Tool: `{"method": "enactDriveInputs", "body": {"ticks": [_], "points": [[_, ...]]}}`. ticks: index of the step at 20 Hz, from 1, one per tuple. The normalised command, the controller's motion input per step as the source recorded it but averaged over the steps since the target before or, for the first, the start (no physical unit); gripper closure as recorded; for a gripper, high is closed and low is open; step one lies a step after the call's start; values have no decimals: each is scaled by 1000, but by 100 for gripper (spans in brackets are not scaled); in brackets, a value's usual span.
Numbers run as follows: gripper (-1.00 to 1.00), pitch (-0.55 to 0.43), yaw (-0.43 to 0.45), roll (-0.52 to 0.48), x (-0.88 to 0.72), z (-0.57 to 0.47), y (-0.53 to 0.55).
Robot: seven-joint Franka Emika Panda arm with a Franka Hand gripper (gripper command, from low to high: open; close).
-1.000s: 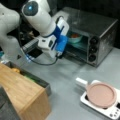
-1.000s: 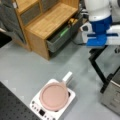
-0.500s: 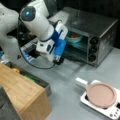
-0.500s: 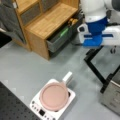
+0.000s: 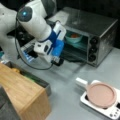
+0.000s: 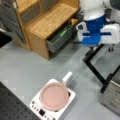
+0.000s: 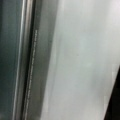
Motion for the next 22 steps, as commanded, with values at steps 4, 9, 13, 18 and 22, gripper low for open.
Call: {"method": "enactDriveInputs", "body": {"ticks": [4,9,13,18,22], "points": [[-100,-1,-12,-262,-170,209,4],[-100,54,-29,-352,-107,220,34],[-100,80,-2,-256,-41,132,108],[-100,97,9,-157,-3,114,144],[-100,93,54,-8,31,90,90]]}}
